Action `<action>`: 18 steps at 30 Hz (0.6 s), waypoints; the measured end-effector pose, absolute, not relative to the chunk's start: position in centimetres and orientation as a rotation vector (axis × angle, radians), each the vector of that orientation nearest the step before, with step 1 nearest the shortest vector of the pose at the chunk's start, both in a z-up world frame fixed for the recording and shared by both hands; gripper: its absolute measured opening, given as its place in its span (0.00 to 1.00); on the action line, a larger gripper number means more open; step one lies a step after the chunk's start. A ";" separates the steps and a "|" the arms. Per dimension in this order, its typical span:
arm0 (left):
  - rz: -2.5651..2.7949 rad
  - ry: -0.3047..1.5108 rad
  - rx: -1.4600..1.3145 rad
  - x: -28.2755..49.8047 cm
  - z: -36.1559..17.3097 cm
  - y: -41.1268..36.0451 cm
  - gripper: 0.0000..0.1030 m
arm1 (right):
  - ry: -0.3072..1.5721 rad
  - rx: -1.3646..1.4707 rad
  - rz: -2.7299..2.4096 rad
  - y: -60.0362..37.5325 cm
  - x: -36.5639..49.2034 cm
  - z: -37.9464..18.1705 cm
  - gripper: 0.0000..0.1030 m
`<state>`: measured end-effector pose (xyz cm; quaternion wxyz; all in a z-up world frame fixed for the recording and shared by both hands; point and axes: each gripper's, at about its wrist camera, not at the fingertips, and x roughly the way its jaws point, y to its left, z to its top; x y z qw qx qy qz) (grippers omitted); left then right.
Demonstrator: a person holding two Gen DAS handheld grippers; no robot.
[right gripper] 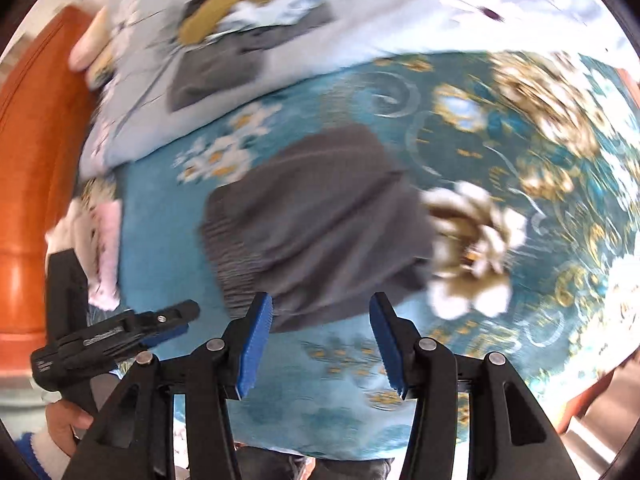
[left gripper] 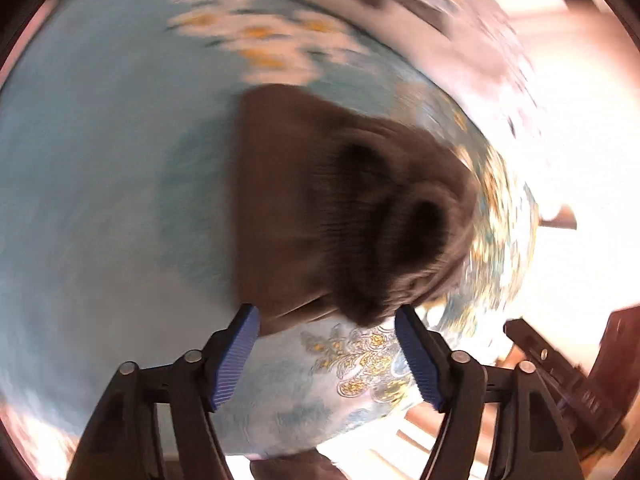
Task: Fold clothes
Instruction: 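Grasp the folded sweatpants bundle with the left gripper while the right gripper releases the waistband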
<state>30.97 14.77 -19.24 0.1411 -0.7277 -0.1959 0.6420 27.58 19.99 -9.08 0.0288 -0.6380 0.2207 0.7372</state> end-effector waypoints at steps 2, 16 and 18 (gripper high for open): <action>1.835 -0.489 -2.086 30.4 -20.2 16.5 0.74 | 0.693 -1.984 2.224 22.0 28.1 -9.8 0.51; 1.713 -0.923 -2.175 28.7 -25.5 16.6 0.75 | 0.709 -2.131 2.191 26.2 26.4 -12.8 0.51; 1.708 -0.975 -2.157 28.7 -25.2 16.5 0.73 | 0.716 -2.137 2.204 26.4 25.8 -12.9 0.51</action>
